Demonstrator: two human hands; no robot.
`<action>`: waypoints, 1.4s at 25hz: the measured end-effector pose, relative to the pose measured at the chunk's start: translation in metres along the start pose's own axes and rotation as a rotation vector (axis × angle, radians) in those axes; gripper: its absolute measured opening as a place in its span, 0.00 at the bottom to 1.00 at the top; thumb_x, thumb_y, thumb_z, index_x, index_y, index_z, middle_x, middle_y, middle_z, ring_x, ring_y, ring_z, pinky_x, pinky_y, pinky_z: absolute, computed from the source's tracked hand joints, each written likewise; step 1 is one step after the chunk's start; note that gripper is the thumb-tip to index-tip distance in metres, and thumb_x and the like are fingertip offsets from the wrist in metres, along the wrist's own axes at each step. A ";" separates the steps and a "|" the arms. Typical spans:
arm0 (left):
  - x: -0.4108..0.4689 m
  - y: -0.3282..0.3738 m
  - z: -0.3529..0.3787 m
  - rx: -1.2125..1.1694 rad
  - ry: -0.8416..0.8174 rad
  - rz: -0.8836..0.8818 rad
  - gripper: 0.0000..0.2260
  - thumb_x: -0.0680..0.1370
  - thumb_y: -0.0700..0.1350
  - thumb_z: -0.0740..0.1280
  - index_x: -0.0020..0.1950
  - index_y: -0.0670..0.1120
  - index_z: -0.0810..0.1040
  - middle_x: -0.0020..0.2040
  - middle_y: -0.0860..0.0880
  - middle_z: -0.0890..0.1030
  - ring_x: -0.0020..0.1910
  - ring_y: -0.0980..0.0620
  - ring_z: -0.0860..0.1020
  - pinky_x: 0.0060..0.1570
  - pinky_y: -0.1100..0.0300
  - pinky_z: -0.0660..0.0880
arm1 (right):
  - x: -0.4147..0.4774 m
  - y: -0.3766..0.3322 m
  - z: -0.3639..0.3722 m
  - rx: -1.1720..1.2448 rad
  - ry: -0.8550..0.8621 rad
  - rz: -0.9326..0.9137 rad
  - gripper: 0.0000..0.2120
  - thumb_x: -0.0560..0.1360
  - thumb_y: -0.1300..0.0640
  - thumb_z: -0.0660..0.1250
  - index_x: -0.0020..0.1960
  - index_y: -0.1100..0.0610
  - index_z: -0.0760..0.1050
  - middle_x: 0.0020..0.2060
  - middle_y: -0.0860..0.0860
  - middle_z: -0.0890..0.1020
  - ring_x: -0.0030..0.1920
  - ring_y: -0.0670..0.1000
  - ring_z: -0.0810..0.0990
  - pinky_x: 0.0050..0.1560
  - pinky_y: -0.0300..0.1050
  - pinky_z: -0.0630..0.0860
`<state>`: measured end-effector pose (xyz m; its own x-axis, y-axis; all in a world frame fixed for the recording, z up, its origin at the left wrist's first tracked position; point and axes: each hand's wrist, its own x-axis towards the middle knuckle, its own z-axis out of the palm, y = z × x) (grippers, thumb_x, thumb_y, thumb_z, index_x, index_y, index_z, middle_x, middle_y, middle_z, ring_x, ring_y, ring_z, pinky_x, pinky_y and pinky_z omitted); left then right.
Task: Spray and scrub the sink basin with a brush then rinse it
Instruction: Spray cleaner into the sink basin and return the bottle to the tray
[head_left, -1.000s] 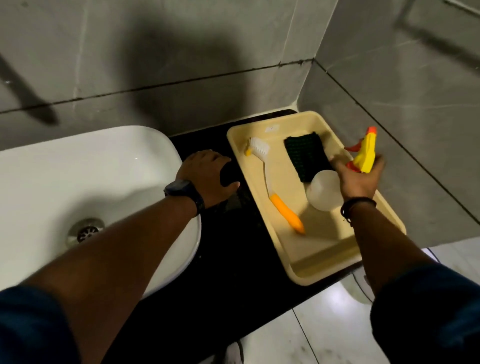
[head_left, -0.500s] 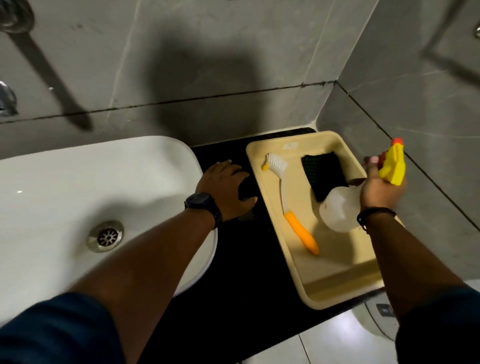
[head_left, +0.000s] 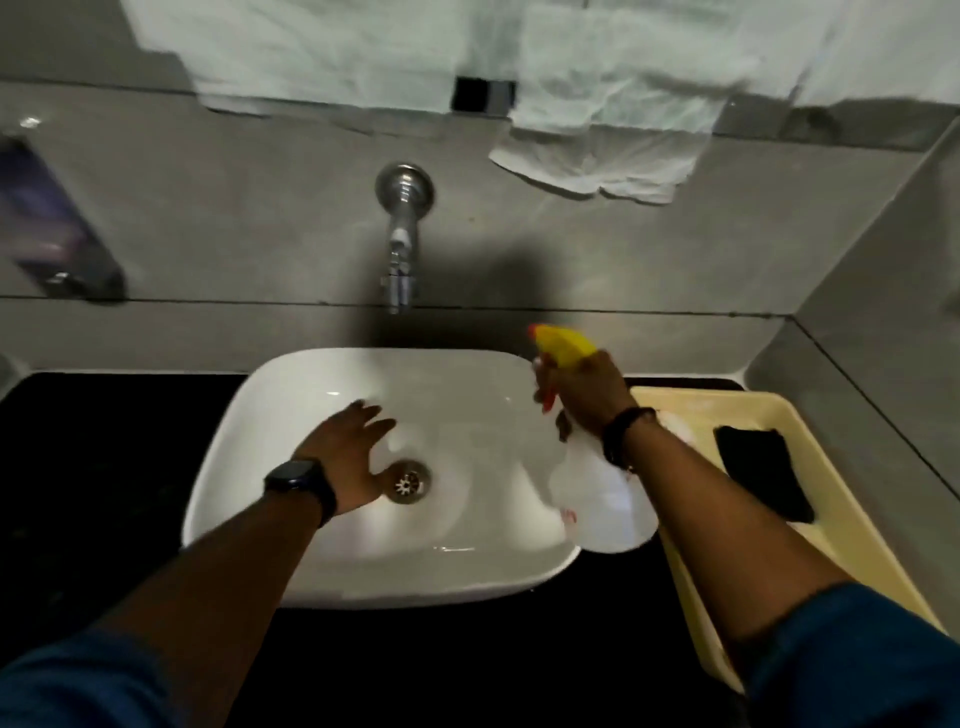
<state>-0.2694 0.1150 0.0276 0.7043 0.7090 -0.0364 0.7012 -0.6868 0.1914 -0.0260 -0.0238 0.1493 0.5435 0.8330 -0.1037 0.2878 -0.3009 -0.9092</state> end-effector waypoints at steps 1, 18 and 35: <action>-0.014 -0.030 -0.006 0.030 0.053 -0.063 0.36 0.70 0.68 0.59 0.73 0.51 0.61 0.76 0.47 0.59 0.75 0.47 0.53 0.73 0.53 0.50 | -0.009 -0.001 0.021 -0.001 -0.082 0.042 0.15 0.78 0.63 0.61 0.59 0.47 0.76 0.36 0.53 0.79 0.32 0.52 0.77 0.18 0.39 0.71; -0.060 -0.102 0.022 -0.021 0.090 -0.150 0.38 0.73 0.64 0.57 0.75 0.45 0.49 0.78 0.43 0.48 0.76 0.46 0.44 0.74 0.51 0.43 | -0.068 0.025 0.108 -0.452 0.122 0.323 0.11 0.71 0.55 0.65 0.49 0.58 0.81 0.37 0.61 0.83 0.27 0.61 0.79 0.26 0.48 0.79; -0.056 -0.104 0.025 0.002 0.073 -0.209 0.40 0.69 0.67 0.56 0.74 0.43 0.55 0.77 0.43 0.57 0.76 0.45 0.50 0.74 0.49 0.46 | -0.051 0.020 0.117 -0.407 0.047 0.259 0.11 0.72 0.54 0.65 0.50 0.56 0.81 0.35 0.61 0.84 0.22 0.57 0.77 0.25 0.45 0.76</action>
<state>-0.3794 0.1427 -0.0143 0.5335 0.8458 -0.0041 0.8316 -0.5237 0.1850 -0.1405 -0.0182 0.0888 0.6704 0.6876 -0.2788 0.4184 -0.6606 -0.6233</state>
